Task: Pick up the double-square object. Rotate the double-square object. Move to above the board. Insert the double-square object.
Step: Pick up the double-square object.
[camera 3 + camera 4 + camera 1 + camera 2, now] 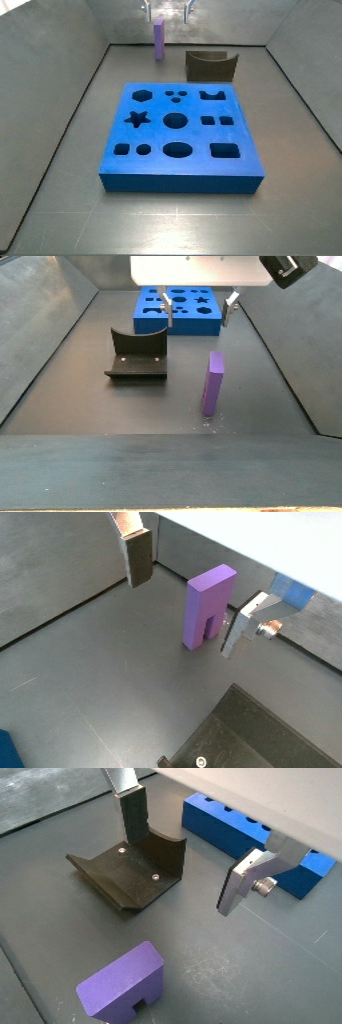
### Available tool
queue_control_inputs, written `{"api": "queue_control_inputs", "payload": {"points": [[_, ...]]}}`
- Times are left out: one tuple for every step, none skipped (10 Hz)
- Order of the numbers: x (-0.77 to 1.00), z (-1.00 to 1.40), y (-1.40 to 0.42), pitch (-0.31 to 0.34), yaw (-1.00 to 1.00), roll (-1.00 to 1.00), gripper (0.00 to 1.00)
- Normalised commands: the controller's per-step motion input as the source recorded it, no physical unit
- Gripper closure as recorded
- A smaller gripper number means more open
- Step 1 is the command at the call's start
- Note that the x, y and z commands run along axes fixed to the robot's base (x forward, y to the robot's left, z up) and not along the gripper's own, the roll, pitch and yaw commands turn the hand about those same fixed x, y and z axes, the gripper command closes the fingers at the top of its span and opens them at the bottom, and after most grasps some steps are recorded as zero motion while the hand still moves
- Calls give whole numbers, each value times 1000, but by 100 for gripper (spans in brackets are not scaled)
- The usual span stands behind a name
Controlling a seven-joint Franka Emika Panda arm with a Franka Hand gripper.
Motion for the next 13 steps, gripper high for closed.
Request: {"api": "queue_control_inputs", "payload": {"points": [[-57,0,51,0,0,0,0],[-197,-57,131,0,0,89,0],[-254,-77,194,0,0,140,0],[-240,-69,231,0,0,149,0],[-217,-69,243,0,-3,143,0],[-146,-94,306,0,0,63,0],[-111,-134,306,0,-11,86,0],[-37,-106,337,-69,-20,57,0],[-11,-140,357,-129,-34,80,0],[0,-177,366,-149,-23,103,0],[0,-203,349,-149,-23,109,0],[0,-217,340,-146,-17,117,0],[0,-217,343,-166,-11,120,0]]}}
